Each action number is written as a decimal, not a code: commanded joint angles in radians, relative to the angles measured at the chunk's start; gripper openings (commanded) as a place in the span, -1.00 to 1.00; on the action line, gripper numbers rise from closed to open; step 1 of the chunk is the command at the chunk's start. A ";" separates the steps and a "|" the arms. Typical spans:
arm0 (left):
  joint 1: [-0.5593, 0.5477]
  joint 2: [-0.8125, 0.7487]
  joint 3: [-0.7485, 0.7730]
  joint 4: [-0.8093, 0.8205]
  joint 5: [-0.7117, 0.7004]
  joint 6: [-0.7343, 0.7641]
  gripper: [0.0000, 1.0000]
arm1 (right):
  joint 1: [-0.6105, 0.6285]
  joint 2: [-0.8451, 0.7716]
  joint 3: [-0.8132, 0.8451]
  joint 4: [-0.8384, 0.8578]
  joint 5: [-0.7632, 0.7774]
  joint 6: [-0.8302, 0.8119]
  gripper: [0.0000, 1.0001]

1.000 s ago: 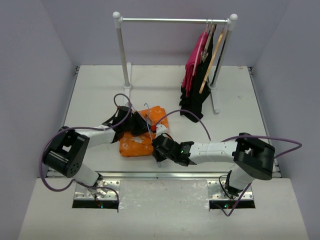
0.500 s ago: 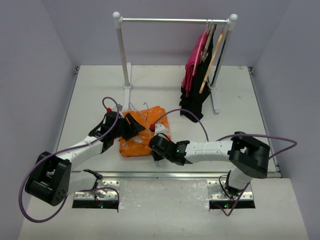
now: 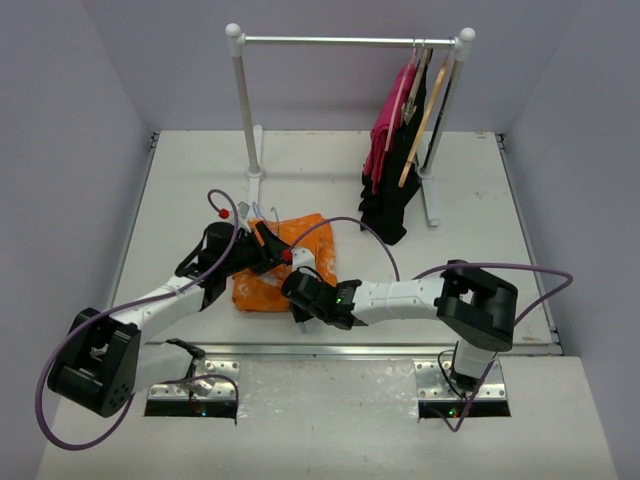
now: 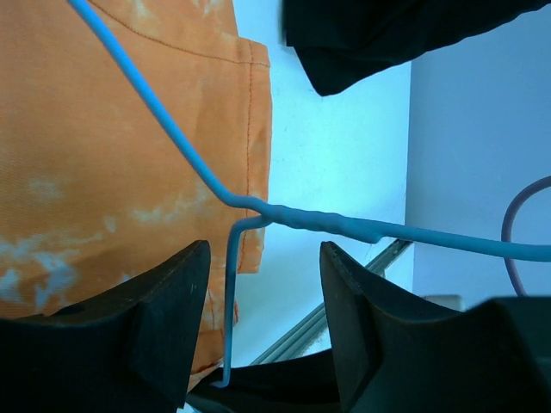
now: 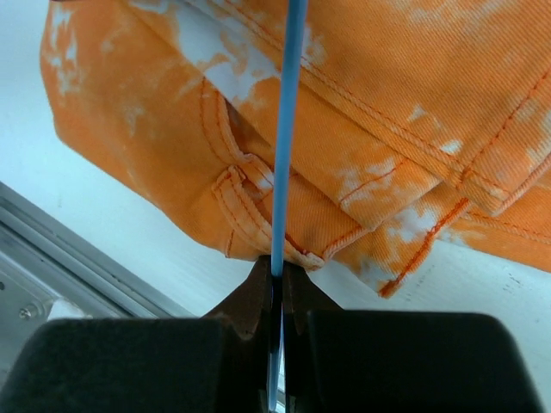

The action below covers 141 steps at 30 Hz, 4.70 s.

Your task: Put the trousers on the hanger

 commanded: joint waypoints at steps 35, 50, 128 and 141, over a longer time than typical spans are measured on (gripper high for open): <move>0.106 -0.130 0.138 -0.516 -0.142 0.284 -1.00 | -0.267 -0.073 0.066 -0.128 -0.203 0.055 0.54; 0.108 -0.141 0.129 -0.511 -0.105 0.311 -1.00 | -0.281 0.187 0.268 -0.156 -0.258 0.115 0.32; 0.108 -0.247 -0.102 -0.384 -0.279 0.126 -1.00 | -0.280 0.288 0.345 -0.422 -0.364 -0.246 -1.00; 0.110 -0.264 -0.136 -0.292 -0.121 0.186 -1.00 | -0.261 0.013 0.263 -0.208 -0.589 -0.243 -1.00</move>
